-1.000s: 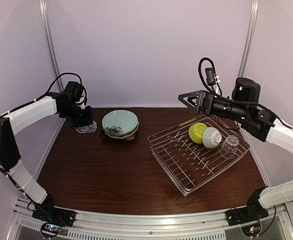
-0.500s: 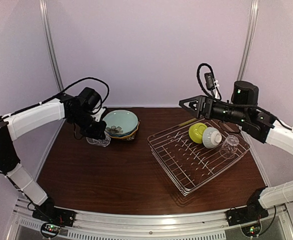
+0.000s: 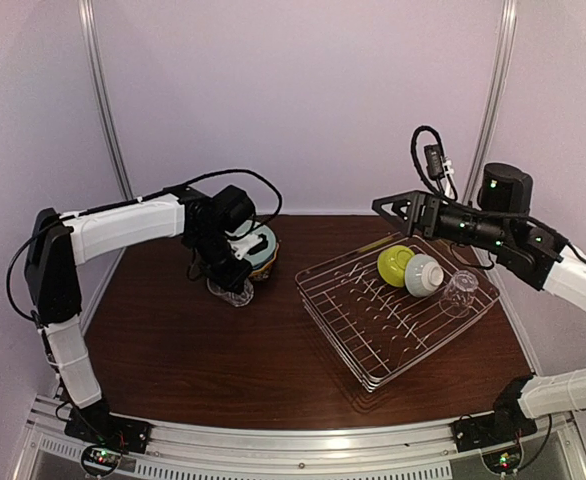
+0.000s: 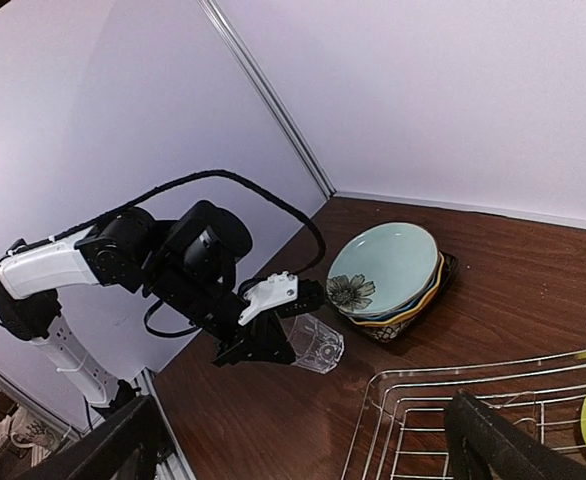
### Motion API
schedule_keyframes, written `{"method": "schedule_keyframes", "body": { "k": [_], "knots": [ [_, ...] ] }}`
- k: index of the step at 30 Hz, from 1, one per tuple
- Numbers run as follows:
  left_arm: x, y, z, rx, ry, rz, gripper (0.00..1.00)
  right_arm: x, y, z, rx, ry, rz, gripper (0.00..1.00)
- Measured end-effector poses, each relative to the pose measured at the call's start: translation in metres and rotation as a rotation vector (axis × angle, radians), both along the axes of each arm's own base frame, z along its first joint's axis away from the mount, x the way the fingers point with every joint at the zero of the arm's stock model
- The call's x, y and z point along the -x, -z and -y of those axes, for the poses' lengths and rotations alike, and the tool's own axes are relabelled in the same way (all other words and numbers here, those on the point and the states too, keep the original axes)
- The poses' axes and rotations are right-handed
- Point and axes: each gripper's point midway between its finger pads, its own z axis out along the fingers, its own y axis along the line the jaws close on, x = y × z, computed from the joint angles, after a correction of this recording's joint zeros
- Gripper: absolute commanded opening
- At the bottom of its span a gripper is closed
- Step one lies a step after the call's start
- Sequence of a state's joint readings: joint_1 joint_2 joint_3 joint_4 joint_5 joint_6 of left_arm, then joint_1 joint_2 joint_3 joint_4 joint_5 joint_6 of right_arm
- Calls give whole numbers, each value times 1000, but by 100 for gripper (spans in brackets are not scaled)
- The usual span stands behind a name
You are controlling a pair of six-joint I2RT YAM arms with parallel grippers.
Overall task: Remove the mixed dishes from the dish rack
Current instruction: Grab the cup at the center of the board.
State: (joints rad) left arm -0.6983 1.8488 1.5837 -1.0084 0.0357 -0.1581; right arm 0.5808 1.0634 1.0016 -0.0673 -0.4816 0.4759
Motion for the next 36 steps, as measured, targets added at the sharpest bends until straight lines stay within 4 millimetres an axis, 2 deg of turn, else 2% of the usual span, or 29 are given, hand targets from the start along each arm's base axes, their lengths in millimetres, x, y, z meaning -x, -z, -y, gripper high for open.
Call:
{"method": "schedule_keyframes", "body": {
  "k": [5, 10, 17, 26, 36],
  "knots": [
    [4, 9, 9, -28, 38, -21, 0, -1, 1, 6, 1, 16, 2, 100],
    [-5, 5, 19, -57, 56, 18, 0, -2, 6, 7, 6, 24, -8, 100],
    [-6, 16, 28, -112, 100, 14, 0, -2, 7, 10, 7, 30, -8, 100],
    [3, 23, 26, -154, 137, -19, 0, -3, 5, 12, 3, 36, -4, 100],
    [1, 32, 29, -172, 160, -34, 7, -3, 6, 13, 4, 39, -5, 100]
  ]
}}
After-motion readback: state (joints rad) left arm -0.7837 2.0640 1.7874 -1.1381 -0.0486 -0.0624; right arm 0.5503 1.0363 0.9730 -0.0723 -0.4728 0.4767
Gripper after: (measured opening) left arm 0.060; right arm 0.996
